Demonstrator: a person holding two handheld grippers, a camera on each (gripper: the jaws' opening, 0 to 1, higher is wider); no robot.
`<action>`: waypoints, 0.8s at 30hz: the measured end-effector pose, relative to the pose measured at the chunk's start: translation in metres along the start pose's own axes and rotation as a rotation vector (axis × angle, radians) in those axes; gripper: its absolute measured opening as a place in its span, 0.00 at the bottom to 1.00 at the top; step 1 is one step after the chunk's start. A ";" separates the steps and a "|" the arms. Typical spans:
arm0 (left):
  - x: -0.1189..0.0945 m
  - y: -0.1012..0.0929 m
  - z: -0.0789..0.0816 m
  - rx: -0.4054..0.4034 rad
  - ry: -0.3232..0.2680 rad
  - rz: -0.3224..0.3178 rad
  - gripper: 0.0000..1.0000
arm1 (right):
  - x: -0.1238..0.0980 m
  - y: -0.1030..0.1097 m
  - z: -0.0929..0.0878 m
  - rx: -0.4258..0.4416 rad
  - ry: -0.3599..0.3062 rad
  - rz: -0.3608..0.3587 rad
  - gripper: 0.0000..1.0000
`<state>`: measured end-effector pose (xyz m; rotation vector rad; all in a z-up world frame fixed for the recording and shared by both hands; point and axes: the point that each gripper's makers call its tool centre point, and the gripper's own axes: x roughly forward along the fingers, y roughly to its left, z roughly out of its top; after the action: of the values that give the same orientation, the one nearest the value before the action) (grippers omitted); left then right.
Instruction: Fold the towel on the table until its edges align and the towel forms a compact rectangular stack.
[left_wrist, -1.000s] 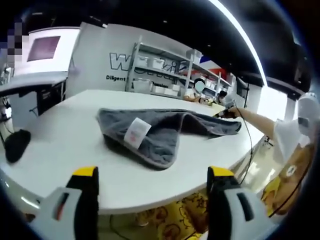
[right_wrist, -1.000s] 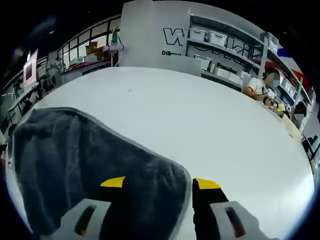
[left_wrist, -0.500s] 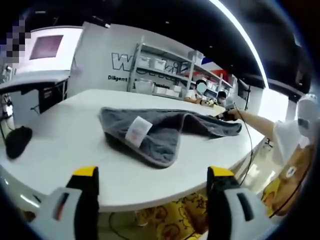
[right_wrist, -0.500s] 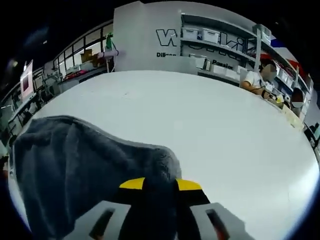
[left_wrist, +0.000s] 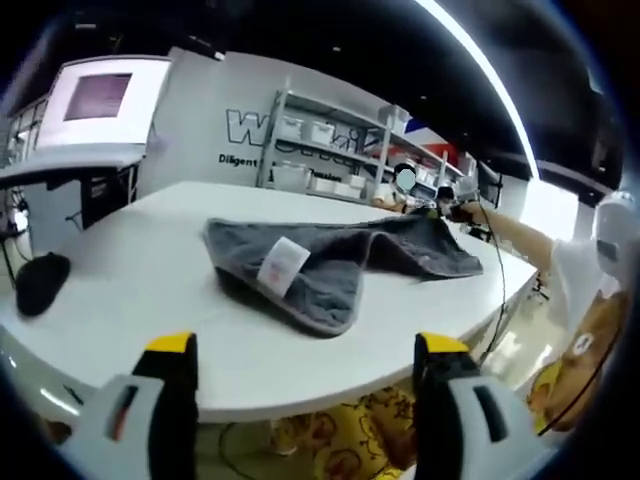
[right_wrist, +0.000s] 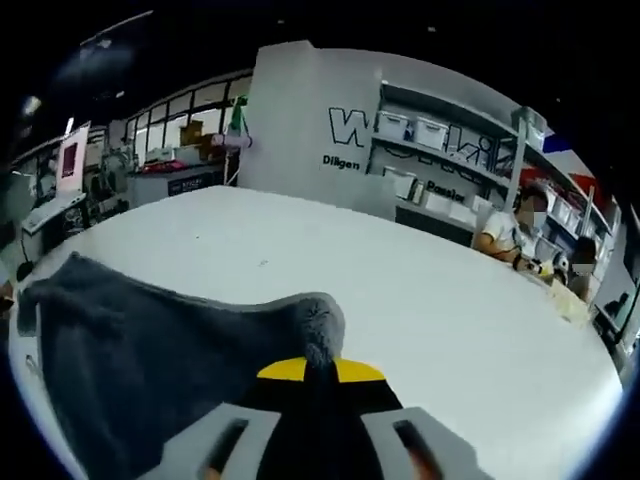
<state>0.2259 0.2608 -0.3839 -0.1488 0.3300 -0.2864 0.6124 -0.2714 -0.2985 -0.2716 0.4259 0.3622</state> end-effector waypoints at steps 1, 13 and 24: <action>0.000 0.000 0.000 0.001 -0.001 -0.003 0.94 | -0.006 -0.001 0.017 -0.017 -0.033 -0.009 0.07; 0.000 0.000 -0.001 -0.007 -0.014 -0.014 0.94 | -0.023 -0.004 0.084 -0.123 -0.084 -0.085 0.07; -0.003 0.005 -0.004 -0.012 -0.001 0.007 0.94 | 0.032 -0.014 0.028 -0.060 0.038 -0.107 0.07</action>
<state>0.2229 0.2659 -0.3881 -0.1597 0.3312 -0.2779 0.6551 -0.2658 -0.2858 -0.3590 0.4361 0.2657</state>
